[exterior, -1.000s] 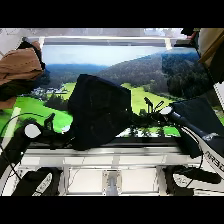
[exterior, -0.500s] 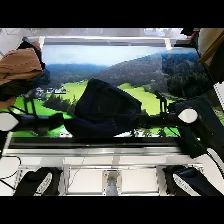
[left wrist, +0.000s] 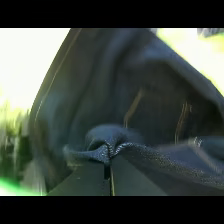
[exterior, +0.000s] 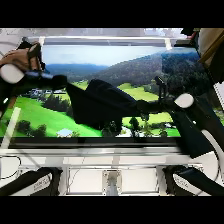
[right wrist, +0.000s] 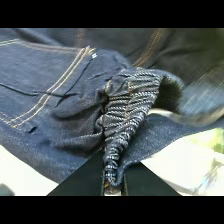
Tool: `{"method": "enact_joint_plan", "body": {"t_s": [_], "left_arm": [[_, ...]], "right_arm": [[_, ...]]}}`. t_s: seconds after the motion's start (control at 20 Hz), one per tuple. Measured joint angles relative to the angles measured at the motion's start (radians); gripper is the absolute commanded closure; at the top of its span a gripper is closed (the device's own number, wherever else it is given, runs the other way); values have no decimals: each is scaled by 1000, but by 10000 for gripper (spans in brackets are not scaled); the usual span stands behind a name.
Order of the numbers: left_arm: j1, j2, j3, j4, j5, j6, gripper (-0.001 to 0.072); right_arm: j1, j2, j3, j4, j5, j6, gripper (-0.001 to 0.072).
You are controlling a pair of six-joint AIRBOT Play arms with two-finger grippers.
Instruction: Fold the clothes and pants, and hang the long-sleeved shirts on hangers.
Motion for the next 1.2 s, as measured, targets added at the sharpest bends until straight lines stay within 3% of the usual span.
{"method": "enact_joint_plan", "body": {"t_s": [0.3,0.5,0.55,0.6,0.65,0.9,1.0,1.1,1.2], "left_arm": [[-85,-366,283,76,180,35,696],[-124,-515,391,129,247,40,672],[-131,-537,404,135,260,43,396],[-138,-552,414,139,273,43,34],[-145,-563,422,145,286,43,-1],[-162,-557,462,153,317,43,0],[-161,-510,469,154,320,43,0],[-154,-448,472,174,304,43,0],[-147,-379,475,208,280,43,0]], "right_arm": [[-2,-286,104,-27,-151,34,661],[-2,-370,122,-31,-285,77,660],[-2,-380,124,-32,-312,85,631],[-2,-386,126,-32,-336,90,451],[-2,-391,127,-33,-356,95,273],[-10,-385,180,-70,-341,101,265],[-33,-353,219,-150,-264,101,250],[-73,-310,239,-254,-148,104,146],[-124,-282,233,-303,-41,106,144]]}}
